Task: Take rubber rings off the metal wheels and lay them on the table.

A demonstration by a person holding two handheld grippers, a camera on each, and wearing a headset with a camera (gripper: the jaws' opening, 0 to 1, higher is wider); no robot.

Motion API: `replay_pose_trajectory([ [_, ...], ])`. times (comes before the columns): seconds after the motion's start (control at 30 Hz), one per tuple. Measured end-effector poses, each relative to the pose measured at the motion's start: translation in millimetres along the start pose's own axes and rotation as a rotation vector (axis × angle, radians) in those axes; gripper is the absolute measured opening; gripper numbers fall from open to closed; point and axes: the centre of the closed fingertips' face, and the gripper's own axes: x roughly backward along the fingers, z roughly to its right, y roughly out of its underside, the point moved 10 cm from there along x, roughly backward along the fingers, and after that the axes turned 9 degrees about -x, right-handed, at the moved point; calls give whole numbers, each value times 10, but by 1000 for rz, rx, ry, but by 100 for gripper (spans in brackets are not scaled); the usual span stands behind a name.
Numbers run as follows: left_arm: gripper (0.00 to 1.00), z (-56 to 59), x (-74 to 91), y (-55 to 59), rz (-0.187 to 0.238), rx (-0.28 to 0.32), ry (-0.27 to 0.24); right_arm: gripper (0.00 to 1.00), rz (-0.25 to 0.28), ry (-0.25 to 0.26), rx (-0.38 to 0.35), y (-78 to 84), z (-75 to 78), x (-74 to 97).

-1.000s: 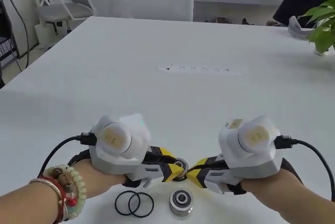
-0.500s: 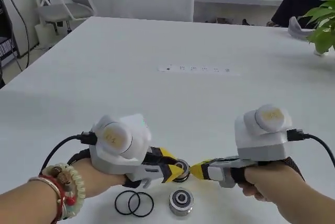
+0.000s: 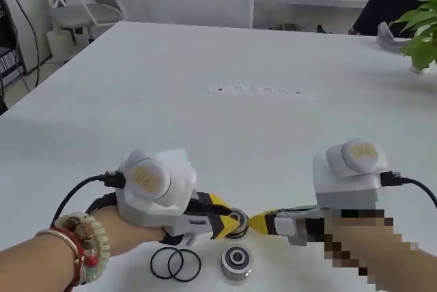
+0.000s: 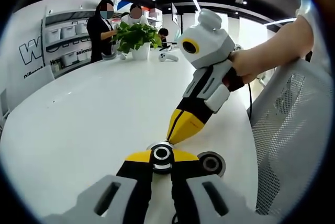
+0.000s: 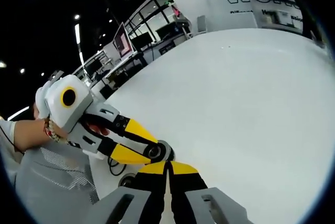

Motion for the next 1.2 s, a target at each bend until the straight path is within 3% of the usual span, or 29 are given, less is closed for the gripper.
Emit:
replay_pose_trajectory([
  [0.1, 7, 0, 0, -1, 0, -1, -1, 0, -7, 10, -110, -7, -5, 0],
  [0.33, 7, 10, -6, 8, 13, -9, -1, 0, -13, 8, -163, 18, 34, 6],
  [0.57, 7, 10, -6, 19, 24, -12, 0, 0, -18, 21, -134, 15, 18, 4],
  [0.73, 7, 13, -3, 32, 37, -8, -2, 0, 4, -7, -159, -6, 1, 25],
  [1.2, 7, 21, -6, 45, 49, -10, -5, 0, 6, -14, -190, 12, 9, 28],
])
